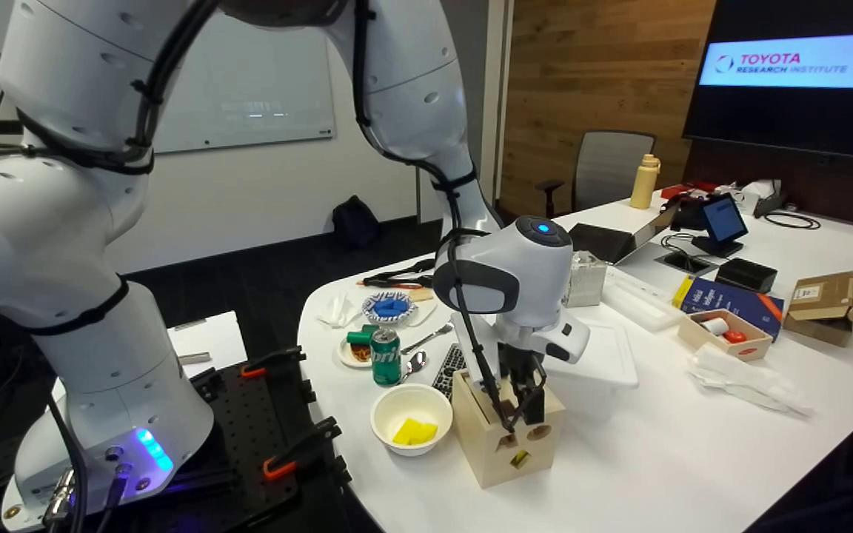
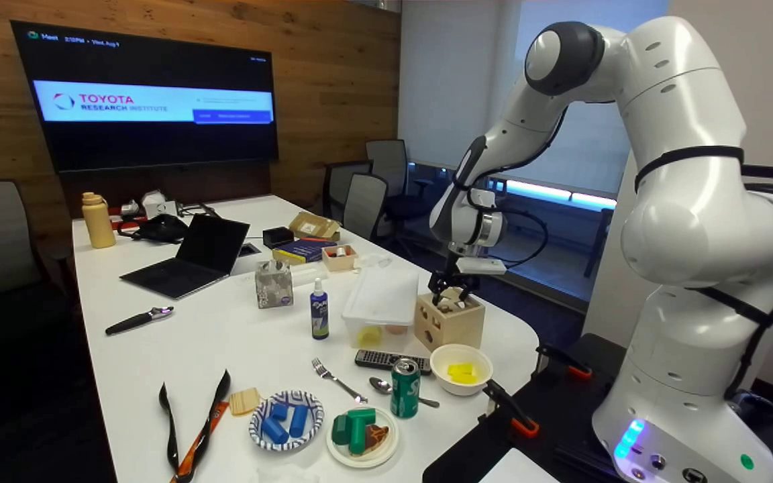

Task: Open the wooden object

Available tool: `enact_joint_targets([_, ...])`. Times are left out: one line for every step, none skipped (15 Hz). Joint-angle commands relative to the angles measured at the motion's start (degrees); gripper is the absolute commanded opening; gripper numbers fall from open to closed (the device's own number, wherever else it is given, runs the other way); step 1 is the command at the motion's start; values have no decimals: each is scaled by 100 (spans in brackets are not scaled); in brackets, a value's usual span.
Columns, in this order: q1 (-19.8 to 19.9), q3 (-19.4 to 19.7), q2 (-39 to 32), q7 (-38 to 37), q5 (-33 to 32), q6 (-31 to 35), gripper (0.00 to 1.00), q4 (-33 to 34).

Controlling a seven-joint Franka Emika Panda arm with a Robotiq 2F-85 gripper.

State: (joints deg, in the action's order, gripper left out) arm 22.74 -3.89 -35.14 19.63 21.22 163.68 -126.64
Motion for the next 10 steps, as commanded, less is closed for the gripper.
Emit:
enact_joint_targets([25, -61, -164, -262, -156, 239, 100, 141])
enact_joint_targets([26, -64, -178, -265, -157, 259, 100, 160])
enact_joint_targets([28, -70, -197, -270, -159, 280, 100, 181])
enact_joint_targets([34, -80, -212, -271, -157, 299, 100, 200])
enact_joint_targets([37, -88, -229, -275, -156, 320, 100, 227])
enact_joint_targets([39, -98, -242, -282, -157, 346, 100, 248])
enact_joint_targets([37, -105, -257, -310, -162, 378, 100, 270])
enact_joint_targets([30, -104, -276, -358, -183, 407, 100, 294])
enact_joint_targets([29, -108, -295, -374, -203, 433, 100, 315])
enact_joint_targets([21, -107, -319, -398, -228, 444, 100, 342])
